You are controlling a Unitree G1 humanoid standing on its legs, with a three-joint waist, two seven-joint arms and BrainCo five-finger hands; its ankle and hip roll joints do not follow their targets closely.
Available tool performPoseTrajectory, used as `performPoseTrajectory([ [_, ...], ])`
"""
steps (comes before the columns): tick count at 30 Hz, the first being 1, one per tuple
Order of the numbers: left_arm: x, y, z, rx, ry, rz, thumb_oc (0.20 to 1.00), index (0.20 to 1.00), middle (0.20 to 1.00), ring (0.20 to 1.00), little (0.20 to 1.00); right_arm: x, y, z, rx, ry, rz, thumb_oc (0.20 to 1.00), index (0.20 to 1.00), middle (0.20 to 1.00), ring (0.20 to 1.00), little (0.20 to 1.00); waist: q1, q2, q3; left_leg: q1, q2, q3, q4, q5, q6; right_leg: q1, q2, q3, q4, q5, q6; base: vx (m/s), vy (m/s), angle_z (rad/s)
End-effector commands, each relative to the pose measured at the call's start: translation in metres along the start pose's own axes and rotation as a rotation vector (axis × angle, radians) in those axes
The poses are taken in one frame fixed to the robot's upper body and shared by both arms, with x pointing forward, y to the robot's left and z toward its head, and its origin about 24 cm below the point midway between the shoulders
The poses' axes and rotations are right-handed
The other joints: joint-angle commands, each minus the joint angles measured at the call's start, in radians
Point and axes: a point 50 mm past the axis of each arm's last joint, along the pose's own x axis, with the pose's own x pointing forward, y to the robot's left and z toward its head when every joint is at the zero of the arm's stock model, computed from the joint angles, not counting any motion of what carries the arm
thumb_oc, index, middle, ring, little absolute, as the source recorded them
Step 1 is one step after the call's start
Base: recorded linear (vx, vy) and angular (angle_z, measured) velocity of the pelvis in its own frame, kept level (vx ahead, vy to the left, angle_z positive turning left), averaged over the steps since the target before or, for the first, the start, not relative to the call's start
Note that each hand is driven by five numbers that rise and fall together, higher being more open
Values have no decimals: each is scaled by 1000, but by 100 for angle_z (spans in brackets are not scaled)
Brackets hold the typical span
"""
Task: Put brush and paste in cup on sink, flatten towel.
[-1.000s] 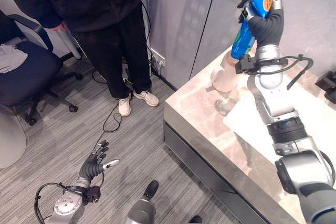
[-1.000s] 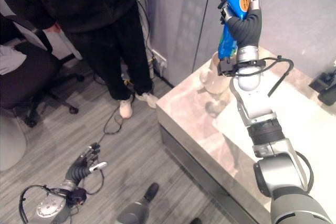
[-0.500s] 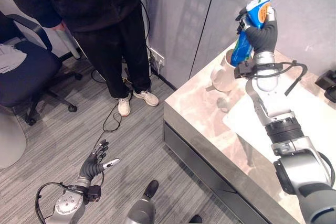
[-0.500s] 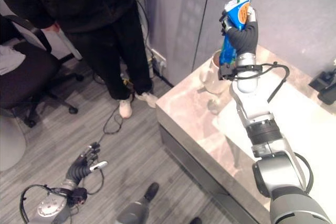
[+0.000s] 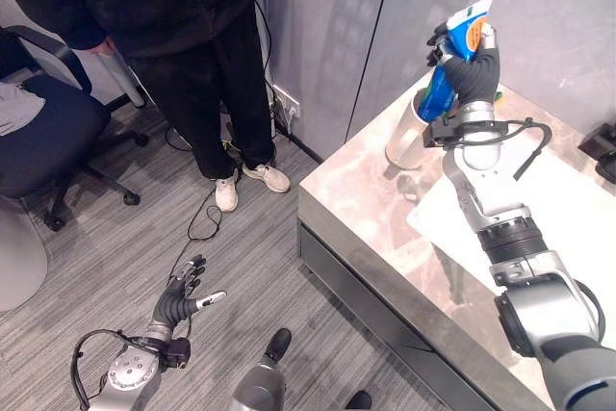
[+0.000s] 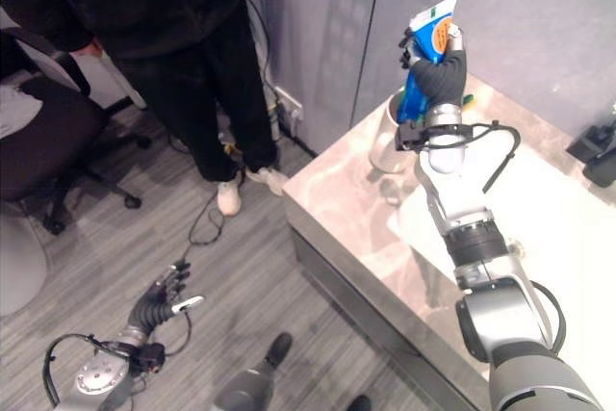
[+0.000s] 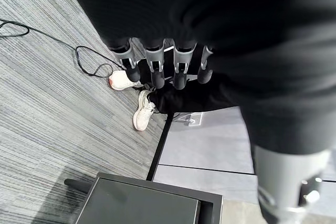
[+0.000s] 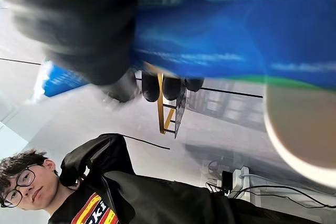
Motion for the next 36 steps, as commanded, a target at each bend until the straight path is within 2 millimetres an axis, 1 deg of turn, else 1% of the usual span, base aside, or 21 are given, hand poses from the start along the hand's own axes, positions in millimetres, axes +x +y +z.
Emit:
performPoseTrajectory([
  [1, 0, 12, 12, 88, -59, 6, 1000, 1000, 1000, 1000, 1000, 15, 6, 34, 23, -148, 5, 1000, 1000, 1000, 1000, 1000, -7, -40, -29, -48, 57, 78, -15, 24, -6, 28, -118, 45, -2, 148, 71, 0, 0, 0],
  [9, 1, 10, 11, 86, -57, 8, 1000, 1000, 1000, 1000, 1000, 10, 11, 37, 59, -170, 10, 1000, 1000, 1000, 1000, 1000, -12, -49, -33, -40, 64, 83, -15, 21, -8, 31, -112, 53, -2, 146, 69, 0, 0, 0],
  [15, 3, 8, 10, 89, -53, 10, 1000, 1000, 1000, 1000, 1000, 0, 15, 41, 111, -194, 9, 1000, 1000, 1000, 1000, 1000, -18, -47, -39, -29, 70, 91, -15, 17, -9, 34, -109, 59, -2, 143, 68, -4, -2, -1],
  [16, 4, 8, 10, 98, -52, 8, 1000, 1000, 1000, 1000, 1000, -5, 15, 45, 145, -220, 3, 1000, 1000, 1000, 1000, 1000, -23, -43, -45, -23, 74, 95, -15, 16, -10, 35, -106, 64, -2, 139, 67, -20, -8, -3],
  [17, 4, 8, 10, 98, -52, 8, 1000, 1000, 1000, 1000, 1000, -5, 15, 45, 145, -219, 3, 1000, 1000, 1000, 1000, 1000, -22, -43, -45, -23, 74, 95, -15, 16, -10, 35, -106, 64, -2, 139, 66, -30, -7, -3],
  [19, 4, 7, 11, 104, -57, 7, 1000, 1000, 1000, 1000, 1000, -8, 14, 52, 152, -255, -3, 1000, 1000, 1000, 1000, 1000, -25, -38, -50, -20, 76, 98, -15, 15, -11, 35, -105, 67, -2, 136, 66, -11, 1, -2],
  [22, 3, 9, 11, 98, -58, 22, 1000, 1000, 1000, 1000, 1000, -13, 9, 62, 162, -307, -32, 1000, 1000, 1000, 1000, 1000, -30, -31, -58, -13, 80, 105, -15, 13, -13, 38, -103, 71, -2, 130, 64, -18, -2, -10],
  [24, 4, 13, 16, 91, -79, 50, 1000, 1000, 1000, 1000, 1000, -19, 3, 69, 153, -353, -56, 1000, 1000, 1000, 1000, 1000, -35, -26, -62, -8, 84, 112, -15, 13, -15, 38, -103, 74, -2, 126, 63, -34, 4, -12],
  [25, 3, 17, 21, 67, -104, 87, 1000, 1000, 1000, 1000, 1000, -27, -7, 76, 140, -400, -85, 1000, 1000, 1000, 1000, 1000, -47, -17, -66, -3, 89, 118, -15, 13, -15, 37, -103, 79, -2, 122, 63, -31, 5, -8],
  [26, 2, 17, 20, 69, -101, 87, 1000, 1000, 1000, 1000, 1000, -29, -7, 76, 139, -397, -86, 1000, 1000, 1000, 1000, 1000, -46, -18, -68, -2, 90, 119, -15, 12, -16, 37, -103, 80, -2, 122, 62, -38, 16, -5],
  [27, 0, 22, 29, 50, -143, 122, 1000, 1000, 1000, 1000, 1000, -39, -22, 79, 100, -434, -125, 1000, 1000, 1000, 1000, 1000, -62, -9, -70, 3, 93, 127, -15, 11, -16, 34, -102, 87, -2, 117, 63, -18, 9, -5],
  [28, -1, 22, 28, 52, -140, 121, 1000, 1000, 1000, 1000, 1000, -41, -23, 79, 99, -430, -126, 1000, 1000, 1000, 1000, 1000, -60, -10, -72, 4, 94, 128, -15, 11, -16, 34, -101, 89, -2, 117, 63, -24, 17, -9],
  [30, -5, 28, 37, 36, -185, 153, 1000, 1000, 1000, 1000, 1000, -56, -46, 79, -6, -456, -189, 1000, 1000, 1000, 1000, 1000, -82, -1, -78, 11, 98, 139, -15, 8, -18, 30, -101, 97, -2, 113, 64, -15, 16, -18],
  [32, -10, 33, 51, 39, -254, 173, 1000, 1000, 1000, 1000, 1000, -73, -70, 77, -101, -459, -261, 1000, 1000, 1000, 1000, 1000, -105, 5, -84, 19, 101, 150, -15, 6, -19, 27, -100, 105, -2, 112, 65, -18, 11, -23],
  [33, -14, 37, 62, 31, -309, 190, 1000, 1000, 1000, 1000, 1000, -84, -91, 77, -193, -459, -316, 1000, 1000, 1000, 1000, 1000, -122, 8, -88, 24, 105, 157, -15, 5, -21, 25, -99, 113, -2, 112, 67, -9, 14, -21],
  [34, -17, 41, 71, 25, -360, 210, 1000, 1000, 1000, 1000, 1000, -94, -107, 78, -264, -455, -362, 1000, 1000, 1000, 1000, 1000, -137, 10, -93, 28, 107, 163, -15, 1, -22, 21, -99, 120, -2, 110, 67, -19, 24, -18],
  [35, -23, 50, 88, 12, -451, 258, 1000, 1000, 1000, 1000, 1000, -109, -135, 78, -384, -439, -465, 1000, 1000, 1000, 1000, 1000, -166, 16, -98, 32, 111, 170, -15, 0, -25, 16, -99, 129, -2, 111, 69, -13, 18, -10],
  [36, -29, 58, 101, 15, -523, 308, 1000, 1000, 1000, 1000, 1000, -124, -159, 77, -506, -402, -546, 1000, 1000, 1000, 1000, 1000, -190, 18, -106, 35, 117, 178, -15, -2, -28, 9, -97, 139, -2, 112, 70, -19, 9, -9],
])
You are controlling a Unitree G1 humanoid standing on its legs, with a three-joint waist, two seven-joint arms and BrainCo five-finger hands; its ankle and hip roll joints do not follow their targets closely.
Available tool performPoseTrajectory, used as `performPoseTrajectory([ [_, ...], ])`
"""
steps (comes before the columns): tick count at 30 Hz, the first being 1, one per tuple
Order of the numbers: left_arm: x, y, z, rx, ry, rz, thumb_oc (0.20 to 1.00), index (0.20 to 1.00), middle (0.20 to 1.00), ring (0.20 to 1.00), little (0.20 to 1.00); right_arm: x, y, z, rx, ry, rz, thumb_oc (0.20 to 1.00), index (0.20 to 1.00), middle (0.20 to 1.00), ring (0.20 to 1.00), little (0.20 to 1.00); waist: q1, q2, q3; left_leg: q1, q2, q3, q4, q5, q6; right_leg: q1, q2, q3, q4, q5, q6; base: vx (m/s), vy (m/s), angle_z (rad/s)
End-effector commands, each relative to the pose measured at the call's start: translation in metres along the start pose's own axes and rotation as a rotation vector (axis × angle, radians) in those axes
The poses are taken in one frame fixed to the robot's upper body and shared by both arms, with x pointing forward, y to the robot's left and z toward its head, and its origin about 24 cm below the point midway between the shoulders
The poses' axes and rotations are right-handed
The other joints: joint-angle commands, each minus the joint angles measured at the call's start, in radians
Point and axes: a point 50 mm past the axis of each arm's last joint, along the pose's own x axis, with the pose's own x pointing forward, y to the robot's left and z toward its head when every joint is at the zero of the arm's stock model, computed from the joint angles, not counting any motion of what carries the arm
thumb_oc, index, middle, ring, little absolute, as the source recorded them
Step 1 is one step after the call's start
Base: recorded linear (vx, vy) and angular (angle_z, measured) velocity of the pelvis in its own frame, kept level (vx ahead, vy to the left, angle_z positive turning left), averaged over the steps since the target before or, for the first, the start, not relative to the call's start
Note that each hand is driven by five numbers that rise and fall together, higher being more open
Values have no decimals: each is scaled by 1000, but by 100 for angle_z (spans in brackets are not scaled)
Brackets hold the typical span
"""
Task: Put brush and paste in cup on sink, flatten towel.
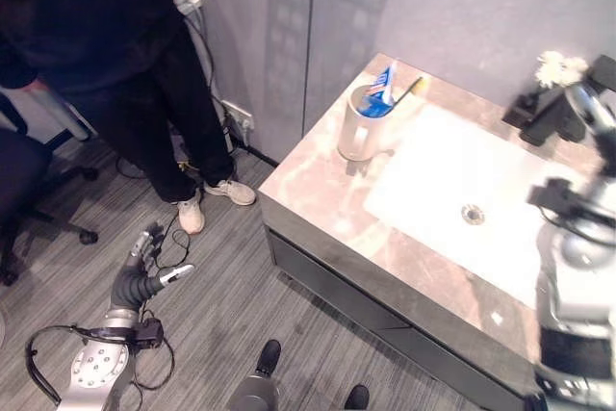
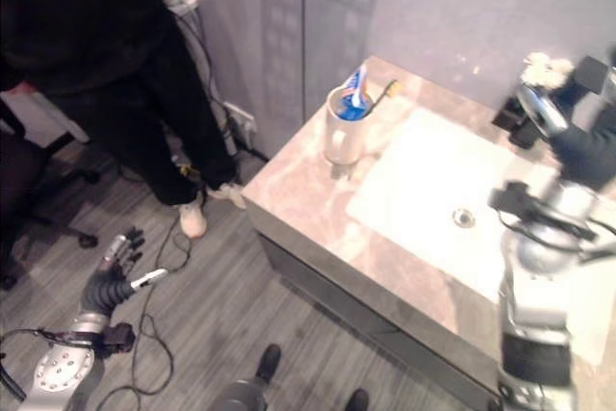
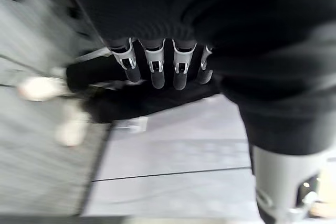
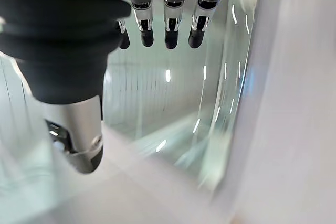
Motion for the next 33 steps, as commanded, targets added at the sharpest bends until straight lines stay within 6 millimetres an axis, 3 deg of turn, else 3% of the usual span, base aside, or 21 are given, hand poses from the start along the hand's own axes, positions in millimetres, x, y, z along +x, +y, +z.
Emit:
performPoseTrajectory([
  [1, 1, 20, 32, -11, -210, 97, 1000, 1000, 1000, 1000, 1000, 17, -22, 4, -168, -130, -94, 1000, 1000, 1000, 1000, 1000, -50, 9, -113, -34, 104, 91, 1, -2, -29, -6, -93, 49, -2, 88, 72, -3, -7, -15],
  [3, 1, 25, 47, -13, -285, 129, 1000, 1000, 1000, 1000, 1000, 8, -48, -14, -287, -41, -159, 1000, 1000, 1000, 1000, 1000, -75, 14, -119, -28, 110, 99, 1, -6, -31, -15, -92, 63, -2, 89, 72, -15, -5, -36],
  [4, 0, 26, 55, -21, -328, 140, 730, 730, 730, 730, 730, -7, -71, -34, -350, 80, -237, 1000, 1000, 1000, 1000, 1000, -100, 20, -121, -24, 118, 109, 1, -8, -32, -23, -90, 75, -2, 90, 71, -19, -4, -42],
  [5, 0, 26, 56, -20, -327, 137, 485, 485, 485, 485, 485, -8, -73, -35, -349, 83, -238, 1000, 1000, 1000, 1000, 1000, -96, 18, -123, -23, 119, 112, 1, -9, -33, -24, -89, 78, -2, 90, 71, -22, -2, -31],
  [6, 0, 26, 59, -24, -347, 142, 420, 420, 420, 420, 420, -16, -83, -45, -366, 147, -291, 1000, 1000, 1000, 1000, 1000, -112, 24, -124, -20, 121, 117, 1, -9, -33, -28, -89, 85, -2, 92, 70, -20, 6, -19],
  [7, 0, 26, 61, -33, -357, 143, 278, 278, 278, 278, 278, -24, -92, -54, -385, 202, -334, 1000, 1000, 1000, 1000, 1000, -121, 26, -124, -18, 123, 121, 1, -11, -34, -32, -88, 92, -2, 93, 69, -22, 1, -33],
  [8, 1, 25, 63, -51, -367, 142, 200, 200, 200, 200, 200, -34, -104, -62, -404, 251, -396, 1000, 1000, 1000, 1000, 1000, -124, 30, -125, -17, 126, 126, 1, -12, -34, -35, -86, 97, -2, 93, 68, -24, -6, -37],
  [10, 4, 21, 66, -74, -383, 123, 200, 200, 200, 200, 200, -50, -110, -78, -457, 343, -437, 1000, 1000, 1000, 1000, 1000, -138, 41, -125, -13, 129, 132, 1, -13, -33, -39, -86, 104, -2, 95, 68, -26, 2, -27],
  [13, 10, 15, 61, -95, -363, 93, 200, 200, 200, 200, 200, -98, -132, -110, -543, 601, -511, 1000, 1000, 1000, 1000, 1000, -160, 55, -119, -9, 134, 146, 1, -15, -29, -51, -86, 120, -2, 100, 67, -27, 16, -13],
  [15, 12, 14, 58, -112, -346, 82, 200, 200, 200, 200, 200, -120, -144, -126, -587, 738, -519, 1000, 1000, 1000, 1000, 1000, -166, 61, -112, -4, 136, 156, 1, -15, -27, -62, -83, 139, -2, 103, 67, -25, 15, -16],
  [19, 14, 12, 52, -134, -312, 59, 200, 200, 200, 200, 200, -166, -166, -139, -649, 966, -532, 1000, 1000, 1000, 1000, 1000, -179, 73, -101, -5, 139, 167, 1, -13, -29, -74, -82, 151, -2, 109, 65, -14, -8, -18],
  [21, 14, 13, 48, -146, -286, 51, 200, 200, 200, 200, 200, -178, -174, -140, -656, 1032, -540, 1000, 1000, 1000, 1000, 1000, -184, 79, -93, -8, 140, 171, 1, -11, -29, -83, -81, 156, -2, 111, 65, -18, -4, -7],
  [22, 14, 12, 40, -165, -248, 48, 200, 200, 200, 200, 200, -199, -182, -140, -652, 1119, -601, 1000, 1000, 1000, 1000, 1000, -190, 84, -89, -12, 140, 173, 1, -9, -30, -87, -82, 157, -2, 113, 65, -10, -1, -7],
  [23, 14, 12, 40, -166, -248, 46, 200, 200, 200, 200, 200, -199, -183, -140, -650, 1119, -602, 1000, 1000, 1000, 1000, 1000, -189, 84, -89, -12, 140, 173, 1, -9, -30, -88, -82, 157, -2, 113, 64, 4, -8, -12],
  [28, 19, 4, 27, -218, -181, 7, 200, 200, 200, 200, 200, -243, -180, -149, -590, 1380, -535, 1000, 1000, 1000, 1000, 1000, -191, 92, -73, -24, 139, 180, 1, -2, -32, -105, -81, 161, -2, 118, 64, -15, -2, -4],
  [33, 32, -2, 15, -239, -111, -34, 200, 200, 200, 200, 200, -305, -162, -143, -636, 1701, -234, 1000, 1000, 1000, 1000, 1000, -194, 97, -59, -34, 137, 188, 1, 7, -33, -118, -81, 160, -2, 127, 65, 3, -3, -4],
])
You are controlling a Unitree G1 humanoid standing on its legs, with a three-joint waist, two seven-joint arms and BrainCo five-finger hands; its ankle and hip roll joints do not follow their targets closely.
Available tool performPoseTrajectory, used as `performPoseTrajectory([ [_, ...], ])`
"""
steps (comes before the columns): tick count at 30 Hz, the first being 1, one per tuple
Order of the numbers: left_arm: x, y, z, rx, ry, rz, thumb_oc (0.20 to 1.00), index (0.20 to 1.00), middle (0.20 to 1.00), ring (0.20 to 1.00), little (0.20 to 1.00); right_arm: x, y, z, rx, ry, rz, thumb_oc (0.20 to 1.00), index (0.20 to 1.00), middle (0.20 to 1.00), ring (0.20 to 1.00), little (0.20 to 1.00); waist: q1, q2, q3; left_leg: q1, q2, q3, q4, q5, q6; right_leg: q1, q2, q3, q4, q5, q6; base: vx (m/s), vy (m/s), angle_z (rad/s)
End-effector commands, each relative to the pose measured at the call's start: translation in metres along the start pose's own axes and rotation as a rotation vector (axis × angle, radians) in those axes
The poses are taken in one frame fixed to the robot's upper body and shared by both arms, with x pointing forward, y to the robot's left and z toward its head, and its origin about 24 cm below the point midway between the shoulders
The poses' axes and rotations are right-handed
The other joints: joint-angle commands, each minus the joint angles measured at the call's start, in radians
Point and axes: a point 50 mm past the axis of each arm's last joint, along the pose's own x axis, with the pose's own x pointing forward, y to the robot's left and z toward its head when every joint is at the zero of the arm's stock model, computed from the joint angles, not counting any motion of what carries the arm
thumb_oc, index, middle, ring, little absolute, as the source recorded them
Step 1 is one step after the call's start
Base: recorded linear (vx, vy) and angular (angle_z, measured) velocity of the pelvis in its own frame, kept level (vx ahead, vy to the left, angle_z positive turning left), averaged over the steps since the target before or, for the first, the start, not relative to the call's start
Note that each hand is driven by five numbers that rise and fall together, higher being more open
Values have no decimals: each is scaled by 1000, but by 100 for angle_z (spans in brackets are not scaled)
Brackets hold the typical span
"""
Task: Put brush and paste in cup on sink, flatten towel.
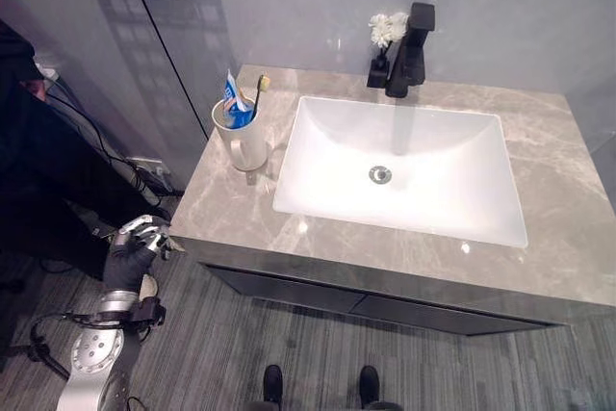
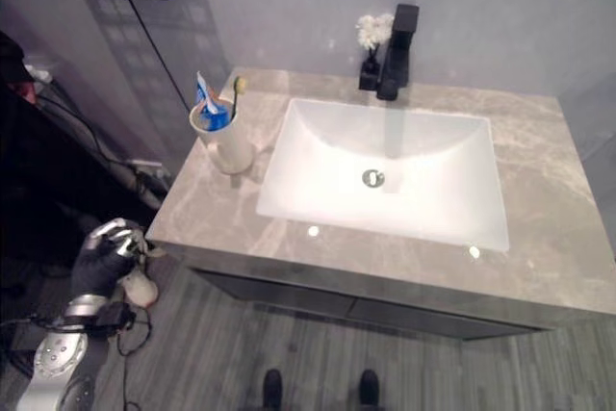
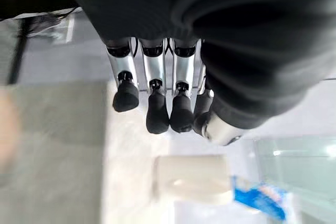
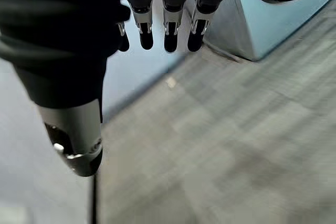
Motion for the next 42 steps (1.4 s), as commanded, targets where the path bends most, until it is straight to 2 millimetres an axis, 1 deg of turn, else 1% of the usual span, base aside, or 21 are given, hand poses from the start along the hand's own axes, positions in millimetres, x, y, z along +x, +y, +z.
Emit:
performPoseTrajectory([
  [1, 16, 5, 32, 10, -136, -23, 200, 200, 200, 200, 200, -3, 13, -3, -45, 25, 87, 1000, 1000, 1000, 1000, 1000, -6, -14, -5, -50, 100, 23, 3, 30, -57, -30, -103, -19, -1, 90, 69, 0, 0, 0],
  [2, 16, 6, 33, 11, -136, -23, 200, 200, 200, 200, 200, -3, 13, -3, -45, 25, 88, 1000, 1000, 1000, 1000, 1000, -6, -15, -5, -50, 100, 23, 3, 30, -57, -30, -103, -19, -1, 90, 69, 0, 0, 0],
  [3, 19, 4, 32, 17, -132, -36, 200, 200, 200, 200, 200, -9, 22, -14, -129, 42, 154, 1000, 1000, 1000, 1000, 1000, -8, -14, -3, -54, 100, 24, 3, 31, -59, -34, -103, -20, -1, 91, 70, 0, 0, 0],
  [4, 21, 2, 33, 16, -136, -46, 200, 200, 200, 200, 200, -12, 26, -19, -171, 52, 189, 1000, 1000, 1000, 1000, 1000, -9, -15, -3, -58, 100, 25, 3, 32, -59, -37, -103, -21, -1, 92, 70, 0, 0, 0],
  [8, 28, -2, 34, 27, -137, -56, 200, 200, 200, 200, 200, -24, 46, -30, -324, 28, 330, 1000, 1000, 1000, 1000, 1000, -15, -18, 3, -68, 100, 28, 3, 36, -61, -49, -102, -19, -1, 96, 69, 7, -2, -2],
  [15, 42, -5, 38, 14, -149, -56, 200, 200, 200, 200, 200, -39, 73, -28, -455, -42, 482, 1000, 1000, 1000, 1000, 1000, -19, -18, 8, -77, 101, 30, 3, 38, -64, -62, -105, -17, -1, 100, 71, 15, -2, -2],
  [16, 44, -7, 40, 4, -153, -64, 200, 200, 200, 200, 200, -40, 78, -25, -468, -60, 500, 1000, 1000, 1000, 1000, 1000, -20, -17, 9, -79, 101, 30, 3, 39, -65, -63, -105, -17, -1, 100, 71, 0, 0, 0],
  [17, 50, -10, 39, -34, -146, -75, 200, 200, 200, 200, 200, -43, 86, -19, -530, -111, 541, 1000, 1000, 1000, 1000, 1000, -21, -16, 12, -81, 101, 31, 3, 40, -66, -67, -105, -16, -1, 101, 71, 0, 0, 0],
  [19, 53, -12, 41, -40, -154, -82, 200, 200, 200, 200, 200, -42, 85, -18, -534, -111, 533, 1000, 1000, 1000, 1000, 1000, -22, -15, 13, -83, 101, 30, 3, 41, -66, -69, -105, -15, -1, 101, 72, 0, 0, 0],
  [21, 55, -13, 44, -50, -162, -81, 200, 200, 200, 200, 200, -41, 86, -15, -490, -101, 520, 1000, 1000, 1000, 1000, 1000, -23, -11, 16, -85, 101, 31, 3, 41, -66, -72, -106, -14, -1, 101, 72, 0, 0, 0],
  [23, 58, -14, 51, -50, -183, -85, 200, 200, 200, 200, 200, -41, 86, -13, -453, -92, 513, 1000, 1000, 1000, 1000, 1000, -24, -8, 19, -91, 100, 31, 3, 41, -68, -79, -106, -13, -1, 102, 74, 0, 0, 0],
  [25, 60, -14, 52, -51, -188, -88, 200, 200, 200, 200, 200, -41, 86, -13, -455, -92, 517, 1000, 1000, 1000, 1000, 1000, -25, -8, 20, -94, 100, 32, 3, 41, -68, -82, -107, -12, -1, 103, 74, 0, 0, 0],
  [27, 66, -15, 55, -52, -188, -94, 200, 200, 200, 200, 200, -39, 82, -18, -462, -61, 507, 1000, 1000, 1000, 1000, 1000, -31, -6, 24, -101, 100, 33, 3, 41, -69, -92, -107, -9, -1, 104, 75, 0, 0, 0],
  [32, 74, -14, 57, -61, -191, -82, 200, 200, 200, 200, 200, -40, 83, -21, -476, -51, 514, 1000, 1000, 1000, 1000, 1000, -40, -5, 33, -106, 102, 40, 3, 42, -68, -110, -107, 5, -1, 110, 77, -1, 7, -6],
  [34, 78, -16, 62, -57, -205, -88, 200, 200, 200, 200, 200, -41, 83, -22, -478, -51, 520, 1000, 1000, 1000, 1000, 1000, -43, -4, 34, -109, 102, 42, 3, 42, -69, -114, -107, 7, -1, 111, 77, 1, -1, -10],
  [37, 82, -18, 64, -57, -212, -96, 200, 200, 200, 200, 200, -42, 85, -21, -477, -56, 526, 1000, 1000, 1000, 1000, 1000, -47, -5, 37, -111, 102, 43, 3, 41, -68, -118, -107, 11, -1, 111, 77, -1, -4, -5],
  [38, 87, -24, 68, -37, -222, -120, 200, 200, 200, 200, 200, -43, 87, -21, -484, -66, 536, 1000, 1000, 1000, 1000, 1000, -54, -5, 35, -110, 105, 46, 3, 40, -69, -123, -107, 15, -1, 110, 77, 10, -7, -7],
  [42, 93, -29, 72, -33, -234, -129, 200, 200, 200, 200, 200, -44, 89, -19, -494, -80, 546, 1000, 1000, 1000, 1000, 1000, -61, -6, 33, -110, 107, 50, 3, 40, -71, -124, -106, 16, -1, 110, 77, 4, -4, -1],
])
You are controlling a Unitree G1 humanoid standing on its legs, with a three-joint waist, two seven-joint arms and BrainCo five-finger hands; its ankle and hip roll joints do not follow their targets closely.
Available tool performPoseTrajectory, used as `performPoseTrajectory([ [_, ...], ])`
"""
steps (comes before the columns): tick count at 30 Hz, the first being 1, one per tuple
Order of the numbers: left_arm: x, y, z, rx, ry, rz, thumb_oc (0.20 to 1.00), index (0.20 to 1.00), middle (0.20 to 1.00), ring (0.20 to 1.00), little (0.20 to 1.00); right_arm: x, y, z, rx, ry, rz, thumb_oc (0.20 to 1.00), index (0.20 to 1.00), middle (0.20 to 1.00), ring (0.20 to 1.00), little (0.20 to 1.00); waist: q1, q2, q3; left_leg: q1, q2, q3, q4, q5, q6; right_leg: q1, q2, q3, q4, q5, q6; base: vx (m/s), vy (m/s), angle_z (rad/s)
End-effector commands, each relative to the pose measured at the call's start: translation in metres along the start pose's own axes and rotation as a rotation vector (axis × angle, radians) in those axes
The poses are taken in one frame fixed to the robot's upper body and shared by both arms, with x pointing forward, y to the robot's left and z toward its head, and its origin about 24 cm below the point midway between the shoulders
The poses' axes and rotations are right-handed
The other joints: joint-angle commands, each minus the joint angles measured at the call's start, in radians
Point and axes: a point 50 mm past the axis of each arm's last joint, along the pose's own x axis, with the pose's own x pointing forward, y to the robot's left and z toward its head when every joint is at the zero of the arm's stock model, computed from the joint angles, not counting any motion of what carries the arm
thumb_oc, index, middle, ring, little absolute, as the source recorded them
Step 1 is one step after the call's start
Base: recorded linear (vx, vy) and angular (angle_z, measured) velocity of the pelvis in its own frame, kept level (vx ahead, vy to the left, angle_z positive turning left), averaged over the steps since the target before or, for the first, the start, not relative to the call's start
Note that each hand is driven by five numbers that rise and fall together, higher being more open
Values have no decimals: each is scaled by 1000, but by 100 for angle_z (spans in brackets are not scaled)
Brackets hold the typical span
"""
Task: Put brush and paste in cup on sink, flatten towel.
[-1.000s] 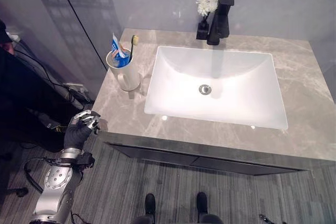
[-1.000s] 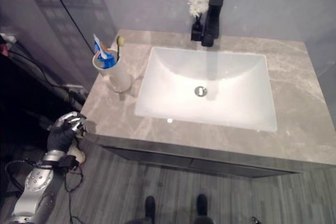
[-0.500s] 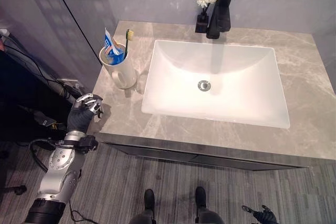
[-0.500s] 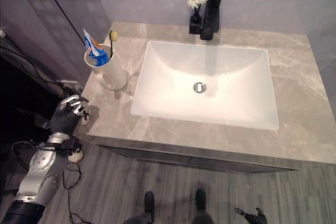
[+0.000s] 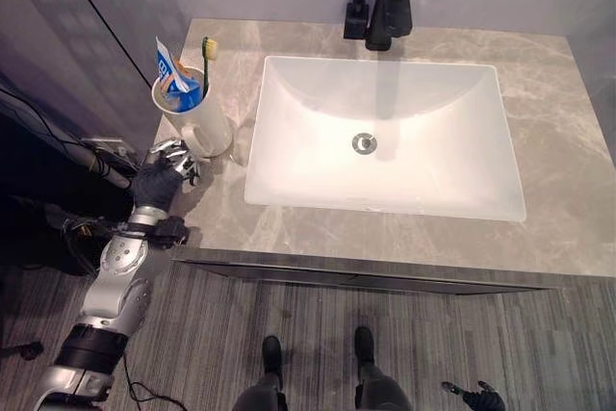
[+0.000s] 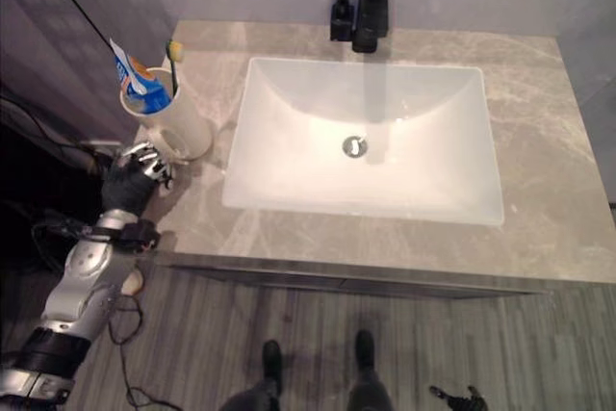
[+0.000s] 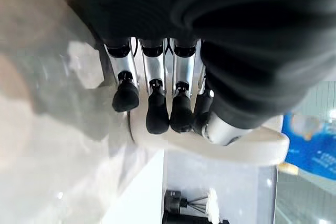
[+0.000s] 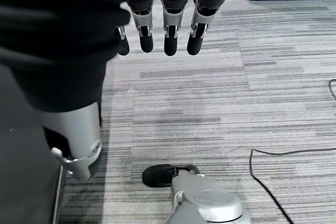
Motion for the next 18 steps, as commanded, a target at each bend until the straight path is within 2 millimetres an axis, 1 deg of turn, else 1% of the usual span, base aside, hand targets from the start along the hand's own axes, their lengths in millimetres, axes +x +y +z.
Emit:
performPoseTrajectory([
  [1, 3, 14, 8, 42, -33, 42, 200, 200, 200, 200, 200, 1, -3, 3, 3, -12, -4, 1000, 1000, 1000, 1000, 1000, -12, -5, -25, -32, 101, 2, 3, 37, -71, -18, -112, -22, -1, 93, 77, 0, 0, 0],
  [8, 9, 11, 7, 43, -39, 49, 200, 200, 200, 200, 200, 0, 2, 5, -9, -19, 14, 1000, 1000, 1000, 1000, 1000, -19, -8, -27, -32, 106, 7, 3, 36, -73, -23, -110, -16, -1, 92, 77, 0, 0, 0],
  [14, 15, 14, 5, 46, -42, 93, 200, 200, 200, 200, 200, 0, 5, 6, -16, -30, 21, 1000, 1000, 1000, 1000, 1000, -25, -10, -27, -34, 109, 10, 3, 37, -75, -27, -108, -18, -1, 91, 76, 0, 0, 0],
  [18, 24, 14, 6, 40, -50, 121, 200, 200, 200, 200, 200, 0, 5, 8, -28, -34, 22, 1000, 1000, 1000, 1000, 1000, -31, -14, -25, -37, 110, 11, 3, 38, -77, -34, -105, -15, -1, 91, 76, 0, 0, 0],
])
